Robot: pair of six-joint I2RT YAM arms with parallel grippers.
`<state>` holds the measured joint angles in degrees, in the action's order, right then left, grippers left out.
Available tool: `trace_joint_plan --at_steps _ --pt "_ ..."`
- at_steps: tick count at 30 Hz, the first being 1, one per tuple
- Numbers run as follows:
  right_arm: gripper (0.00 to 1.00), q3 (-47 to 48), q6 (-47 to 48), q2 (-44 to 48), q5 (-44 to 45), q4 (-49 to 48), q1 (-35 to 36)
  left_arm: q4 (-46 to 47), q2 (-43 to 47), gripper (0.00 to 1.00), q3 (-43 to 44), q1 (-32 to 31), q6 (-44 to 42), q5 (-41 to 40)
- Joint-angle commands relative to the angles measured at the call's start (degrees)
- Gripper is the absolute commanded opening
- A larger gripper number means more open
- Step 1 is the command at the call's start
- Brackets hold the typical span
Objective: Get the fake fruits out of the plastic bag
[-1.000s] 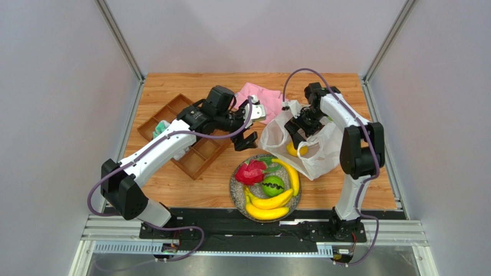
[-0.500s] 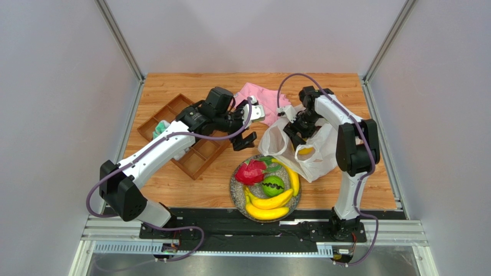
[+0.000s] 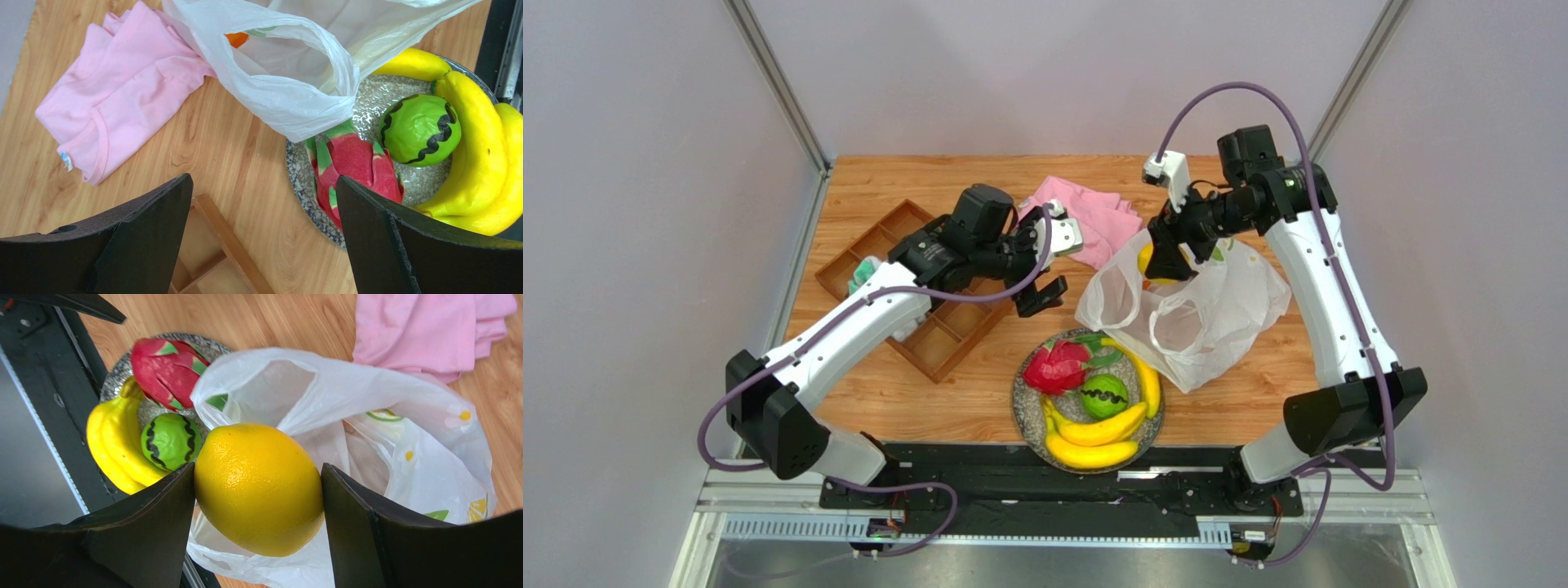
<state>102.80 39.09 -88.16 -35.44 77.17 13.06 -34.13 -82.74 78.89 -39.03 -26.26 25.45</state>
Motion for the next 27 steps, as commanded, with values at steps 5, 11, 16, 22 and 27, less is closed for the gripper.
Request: trace_joint_plan --at_steps 5,11,16,22,27 --pt "0.59 -4.53 -3.50 7.20 3.35 4.39 17.67 3.72 11.97 0.98 -5.58 5.79 13.31 -7.17" --pt "0.58 -12.36 -3.85 5.03 7.31 1.33 30.97 5.30 24.63 0.99 -13.94 14.92 15.77 -4.11" --pt "0.53 -14.64 -6.56 -1.92 15.48 -1.92 29.13 3.63 30.88 0.98 -14.91 24.16 18.19 3.53" --pt "0.56 -16.23 -14.30 -6.31 17.95 -7.55 25.35 5.81 32.29 0.97 -15.78 30.05 21.41 6.70" --pt "0.55 -16.06 -13.17 -9.92 17.86 -9.75 23.85 6.80 32.03 0.95 -16.84 32.52 25.03 9.70"
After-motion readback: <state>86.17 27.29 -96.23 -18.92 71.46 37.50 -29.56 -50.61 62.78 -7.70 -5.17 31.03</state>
